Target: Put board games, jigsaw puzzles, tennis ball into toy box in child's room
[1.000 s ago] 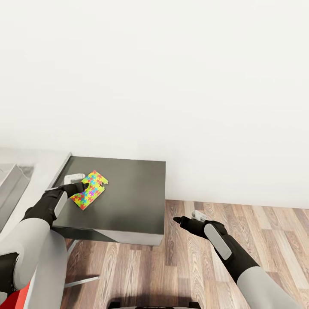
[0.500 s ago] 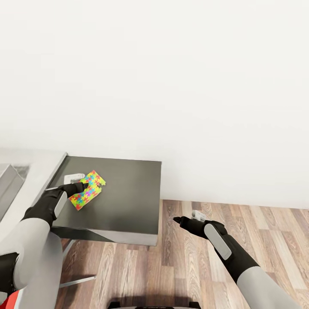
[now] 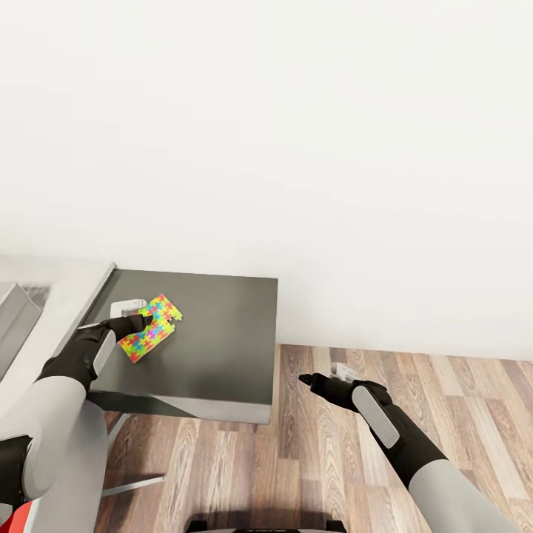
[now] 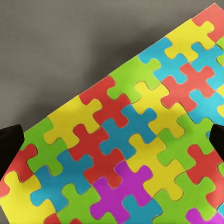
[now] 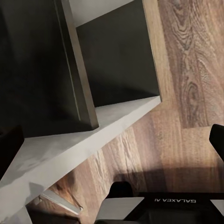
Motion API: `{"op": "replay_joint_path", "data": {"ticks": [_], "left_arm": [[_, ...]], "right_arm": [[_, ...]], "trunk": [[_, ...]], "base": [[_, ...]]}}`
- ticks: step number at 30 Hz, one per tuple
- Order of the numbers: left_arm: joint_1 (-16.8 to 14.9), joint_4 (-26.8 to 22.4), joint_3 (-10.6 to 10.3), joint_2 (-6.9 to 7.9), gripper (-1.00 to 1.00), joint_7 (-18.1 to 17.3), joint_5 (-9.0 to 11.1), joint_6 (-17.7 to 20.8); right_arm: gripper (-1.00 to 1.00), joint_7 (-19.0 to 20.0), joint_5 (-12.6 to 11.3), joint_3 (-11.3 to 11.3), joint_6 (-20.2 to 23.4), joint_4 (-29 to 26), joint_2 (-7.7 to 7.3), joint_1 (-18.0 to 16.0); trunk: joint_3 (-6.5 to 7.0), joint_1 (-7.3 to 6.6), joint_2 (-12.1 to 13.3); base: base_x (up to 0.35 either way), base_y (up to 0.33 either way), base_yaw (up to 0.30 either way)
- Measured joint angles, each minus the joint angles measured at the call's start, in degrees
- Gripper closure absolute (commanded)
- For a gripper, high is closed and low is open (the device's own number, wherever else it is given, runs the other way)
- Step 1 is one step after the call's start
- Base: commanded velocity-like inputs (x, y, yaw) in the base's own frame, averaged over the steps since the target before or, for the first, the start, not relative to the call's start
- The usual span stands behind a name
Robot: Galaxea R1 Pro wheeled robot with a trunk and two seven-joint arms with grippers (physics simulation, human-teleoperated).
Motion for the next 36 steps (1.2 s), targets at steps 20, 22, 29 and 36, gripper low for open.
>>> {"op": "replay_joint_path", "data": {"ticks": [20,22,29,36], "left_arm": [[0.01,0.25,0.8,2.62,-1.0,-9.44,1.0,1.94],[0.0,0.41,0.86,3.03,-1.0,-9.76,1.1,2.09],[0.0,0.94,2.94,3.72,-1.0,-11.01,1.17,2.16],[0.04,0.56,3.92,4.13,-1.0,-11.14,0.48,1.97]], "right_arm": [[-1.0,0.09,-0.06,-0.08,0.0,-0.01,0.0,0.0],[-1.0,0.09,-0.08,-0.08,0.0,0.0,0.0,0.0],[-1.0,0.09,-0.03,-0.06,0.0,0.0,0.0,0.0],[-1.0,0.06,0.0,-0.01,0.0,0.0,0.0,0.0]], "trunk": [[0.0,0.0,0.0],[0.0,0.0,-0.01],[0.0,0.0,0.0],[-0.01,0.01,0.02]], "base": [[0.0,0.0,0.0],[0.0,0.0,0.0],[0.0,0.0,0.0],[0.0,0.0,0.0]]}}
